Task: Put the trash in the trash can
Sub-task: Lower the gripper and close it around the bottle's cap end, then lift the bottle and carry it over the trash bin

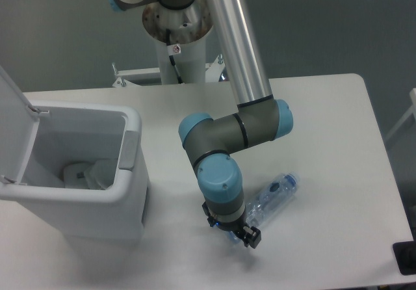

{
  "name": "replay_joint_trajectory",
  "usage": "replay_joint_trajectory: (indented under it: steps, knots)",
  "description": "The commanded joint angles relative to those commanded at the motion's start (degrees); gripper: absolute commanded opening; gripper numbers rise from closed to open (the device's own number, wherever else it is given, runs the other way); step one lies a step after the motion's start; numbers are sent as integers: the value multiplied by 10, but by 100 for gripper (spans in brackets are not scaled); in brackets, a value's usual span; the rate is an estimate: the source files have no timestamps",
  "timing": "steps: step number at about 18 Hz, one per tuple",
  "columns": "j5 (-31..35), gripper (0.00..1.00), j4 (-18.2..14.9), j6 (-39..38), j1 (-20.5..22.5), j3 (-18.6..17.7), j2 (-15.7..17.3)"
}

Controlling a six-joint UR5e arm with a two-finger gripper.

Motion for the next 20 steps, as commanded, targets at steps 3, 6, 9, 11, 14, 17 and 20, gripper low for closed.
replay_joint_trajectory:
  steps: [3,6,9,11,14,17,20]
  knots:
    - [0,39,-2,1,0,3,3]
    - [-3,37,-4,1,1,17,2]
    - [-9,37,-9,1,13,32,6]
    - [-16,37,-8,-3,18,39,7]
    - [-47,37,-11,-21,28,56,28]
    - [-167,38,-10,-78,48,72,47]
    - [-319,37,-9,-118,75,74,80]
